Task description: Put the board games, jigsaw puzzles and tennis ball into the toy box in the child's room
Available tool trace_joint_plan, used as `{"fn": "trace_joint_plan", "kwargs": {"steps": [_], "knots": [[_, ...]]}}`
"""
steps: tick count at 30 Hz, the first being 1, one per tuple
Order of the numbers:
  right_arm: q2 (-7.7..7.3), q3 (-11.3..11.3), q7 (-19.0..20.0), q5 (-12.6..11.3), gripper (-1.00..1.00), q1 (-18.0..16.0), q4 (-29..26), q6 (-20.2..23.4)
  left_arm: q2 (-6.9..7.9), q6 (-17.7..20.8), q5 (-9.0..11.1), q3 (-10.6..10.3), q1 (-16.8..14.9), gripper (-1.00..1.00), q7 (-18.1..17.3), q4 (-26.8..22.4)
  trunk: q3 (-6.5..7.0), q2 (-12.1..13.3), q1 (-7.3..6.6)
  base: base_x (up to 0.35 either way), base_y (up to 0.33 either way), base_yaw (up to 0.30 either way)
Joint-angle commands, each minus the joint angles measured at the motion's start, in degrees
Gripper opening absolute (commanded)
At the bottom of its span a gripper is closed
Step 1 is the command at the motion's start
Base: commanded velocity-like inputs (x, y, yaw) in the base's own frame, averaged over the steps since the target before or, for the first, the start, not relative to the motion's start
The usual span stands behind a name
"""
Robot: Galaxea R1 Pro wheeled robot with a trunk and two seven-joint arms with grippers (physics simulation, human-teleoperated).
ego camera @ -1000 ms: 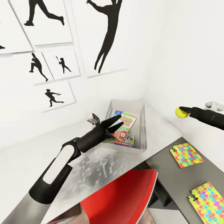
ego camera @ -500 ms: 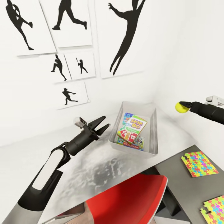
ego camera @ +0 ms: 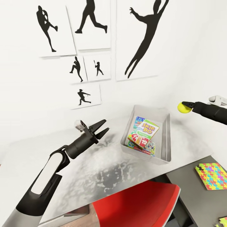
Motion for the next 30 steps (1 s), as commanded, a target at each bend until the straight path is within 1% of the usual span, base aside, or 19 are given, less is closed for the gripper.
{"fn": "trace_joint_plan", "kwargs": {"steps": [1,10,11,14,15,18,19,20,22,23,26,27,30], "knots": [[0.02,0.0,0.0,0.0,-1.00,0.0,0.0,0.3,0.04,0.2,0.3,0.0,0.0,1.00,0.4,0.0,-0.08,-0.1,0.03,0.000,0.000,0.099],[0.61,0.3,-0.3,0.1,-1.00,0.0,0.2,0.3,0.00,0.2,0.3,0.0,0.0,1.00,1.6,0.0,0.01,-0.1,0.03,0.000,0.000,0.049],[0.71,0.6,-0.5,0.1,-1.00,-0.1,0.5,0.3,-0.01,0.2,0.3,0.0,0.0,1.00,1.6,0.0,0.01,-0.1,0.03,0.000,0.000,0.021],[0.85,2.8,-1.7,0.2,-1.00,-0.2,1.6,0.3,-0.01,0.3,0.3,0.0,0.0,1.00,1.8,0.1,0.02,-0.1,0.03,0.000,0.000,0.014],[0.85,2.8,-1.7,0.2,-1.00,-0.2,1.6,0.3,-0.01,0.3,0.3,0.0,0.0,1.00,1.8,0.1,0.02,-0.1,0.03,0.000,0.000,0.011],[1.06,5.6,-4.3,0.2,-1.00,-0.8,3.5,0.3,0.00,0.3,0.3,0.0,0.0,1.00,1.9,0.1,0.03,-0.1,0.03,0.000,0.000,0.007],[1.06,5.6,-4.3,0.2,-1.00,-0.8,3.5,0.3,0.00,0.3,0.3,0.0,0.0,1.00,1.9,0.1,0.03,-0.1,0.03,0.000,0.000,0.005],[1.23,6.4,-5.4,0.2,-1.00,-1.1,4.2,0.3,0.00,0.3,0.3,0.0,0.0,1.00,1.9,0.1,0.03,-0.1,0.03,0.000,0.000,0.004],[2.00,7.9,-7.7,0.2,-1.00,-1.9,6.1,0.3,0.02,0.3,0.3,0.0,-0.1,1.00,2.0,0.1,0.03,-0.1,0.03,0.000,0.000,0.003],[2.00,7.9,-7.7,0.2,-1.00,-1.9,6.1,0.3,0.02,0.3,0.3,0.0,-0.1,1.00,2.0,0.1,0.03,-0.1,0.03,0.000,0.000,0.003],[4.15,9.8,-10.6,0.3,-1.00,-3.3,9.2,0.3,0.02,0.3,0.3,0.0,-0.1,1.00,2.0,0.1,0.03,-0.1,0.03,0.000,0.000,0.002],[4.15,9.8,-10.6,0.3,-1.00,-3.3,9.2,0.3,0.02,0.3,0.3,0.0,-0.1,1.00,2.0,0.1,0.03,-0.1,0.03,0.000,0.000,0.001],[6.30,11.0,-12.6,0.4,-1.00,-4.9,12.3,0.3,0.03,0.3,0.3,0.0,-0.2,1.00,2.0,0.1,0.03,-0.1,0.03,0.000,0.000,0.000]]}}
